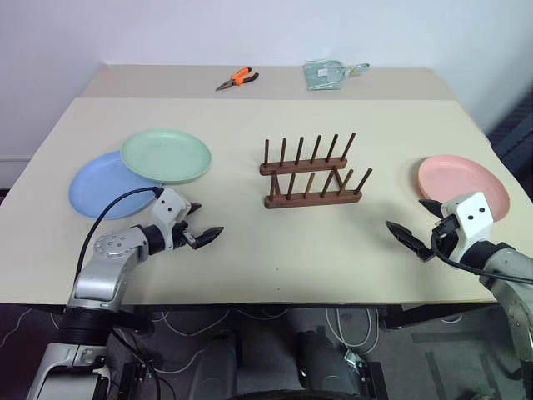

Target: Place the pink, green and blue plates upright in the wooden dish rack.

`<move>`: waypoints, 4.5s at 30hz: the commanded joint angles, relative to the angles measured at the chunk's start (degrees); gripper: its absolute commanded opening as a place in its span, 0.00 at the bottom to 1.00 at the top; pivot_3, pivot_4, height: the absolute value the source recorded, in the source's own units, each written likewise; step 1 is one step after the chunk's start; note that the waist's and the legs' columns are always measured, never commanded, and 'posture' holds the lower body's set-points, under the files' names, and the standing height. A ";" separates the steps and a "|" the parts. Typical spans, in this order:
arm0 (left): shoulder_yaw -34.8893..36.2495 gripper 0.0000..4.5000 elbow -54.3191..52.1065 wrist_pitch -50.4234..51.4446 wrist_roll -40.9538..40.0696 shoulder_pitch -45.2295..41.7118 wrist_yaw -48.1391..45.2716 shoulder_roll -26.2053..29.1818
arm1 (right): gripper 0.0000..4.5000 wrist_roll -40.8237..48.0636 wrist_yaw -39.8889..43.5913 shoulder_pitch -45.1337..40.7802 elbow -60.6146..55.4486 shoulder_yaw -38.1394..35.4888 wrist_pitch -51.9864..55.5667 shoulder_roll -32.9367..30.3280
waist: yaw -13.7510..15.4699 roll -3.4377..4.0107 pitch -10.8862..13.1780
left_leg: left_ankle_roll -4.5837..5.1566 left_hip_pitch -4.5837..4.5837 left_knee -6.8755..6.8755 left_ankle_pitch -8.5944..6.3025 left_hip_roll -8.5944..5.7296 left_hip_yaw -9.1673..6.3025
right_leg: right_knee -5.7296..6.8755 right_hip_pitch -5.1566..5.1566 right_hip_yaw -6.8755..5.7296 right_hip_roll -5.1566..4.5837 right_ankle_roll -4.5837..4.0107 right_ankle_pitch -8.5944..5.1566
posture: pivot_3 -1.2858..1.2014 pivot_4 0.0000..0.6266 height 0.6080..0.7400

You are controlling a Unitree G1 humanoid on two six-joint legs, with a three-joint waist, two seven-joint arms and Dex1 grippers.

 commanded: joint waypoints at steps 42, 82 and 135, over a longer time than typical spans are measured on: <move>-12.85 0.17 53.53 -30.69 12.72 -35.95 -21.45 -19.23 | 1.00 -3.89 -10.33 8.04 -13.06 -2.67 1.28 4.25 | 0.17 -0.07 -0.02 | 0.04 -0.20 0.13 0.00 -0.21 -0.11 | 0.04 -0.06 -0.07 0.03 0.14 -0.02 | 0.52 0.24 0.94; -19.91 0.31 33.42 -19.70 19.87 -23.40 -0.31 -15.27 | 0.00 -21.97 -14.86 -19.01 18.83 23.62 0.85 9.97 | 1.19 -0.13 -0.58 | 0.05 0.24 0.25 0.00 -0.17 -0.06 | 0.04 0.41 -0.08 -0.03 -0.06 -0.01 | 0.52 0.24 0.94; -8.41 0.31 5.86 -7.82 -0.35 -12.82 -17.02 -1.22 | 0.01 24.36 -12.29 -27.60 -9.66 -4.54 7.06 2.31 | -1.45 0.44 -0.37 | 0.16 0.12 0.02 -0.06 0.12 -0.04 | 0.23 0.08 -0.07 0.25 -0.04 -0.13 | 0.52 0.24 0.94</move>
